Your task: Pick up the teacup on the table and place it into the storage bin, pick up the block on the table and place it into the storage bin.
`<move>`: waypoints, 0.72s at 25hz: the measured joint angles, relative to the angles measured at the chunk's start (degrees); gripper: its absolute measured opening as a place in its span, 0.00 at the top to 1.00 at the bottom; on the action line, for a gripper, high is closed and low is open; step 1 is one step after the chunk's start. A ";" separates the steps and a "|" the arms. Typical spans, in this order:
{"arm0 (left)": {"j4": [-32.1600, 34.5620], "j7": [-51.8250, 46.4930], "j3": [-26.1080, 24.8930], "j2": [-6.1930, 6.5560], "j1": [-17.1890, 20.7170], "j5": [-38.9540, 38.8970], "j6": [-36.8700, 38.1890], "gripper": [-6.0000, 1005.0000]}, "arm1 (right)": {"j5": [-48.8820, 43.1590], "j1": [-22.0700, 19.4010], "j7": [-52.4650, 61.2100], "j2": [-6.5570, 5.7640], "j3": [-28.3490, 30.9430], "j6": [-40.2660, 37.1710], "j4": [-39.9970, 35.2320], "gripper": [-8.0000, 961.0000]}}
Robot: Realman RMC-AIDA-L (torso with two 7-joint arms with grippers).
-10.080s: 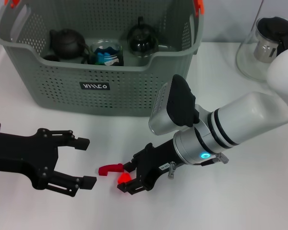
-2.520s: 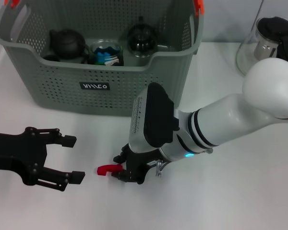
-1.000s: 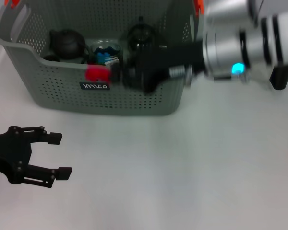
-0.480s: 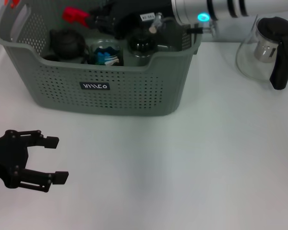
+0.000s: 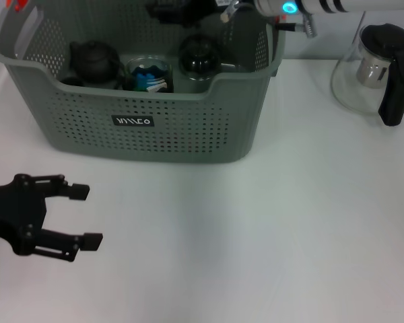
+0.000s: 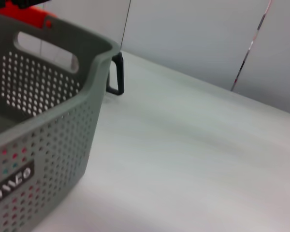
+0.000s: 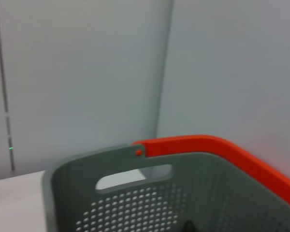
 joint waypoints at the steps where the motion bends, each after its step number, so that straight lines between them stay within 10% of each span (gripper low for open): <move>1: -0.09 0.02 -0.16 0.00 -0.20 -0.38 -0.08 0.05 | 0.12 -0.41 -0.10 0.02 0.19 0.17 -0.65 0.49; 18: -4.95 5.24 -1.95 -1.00 1.10 -18.30 -0.08 0.05 | 14.17 -28.33 -19.72 0.39 9.37 -37.37 -15.49 0.05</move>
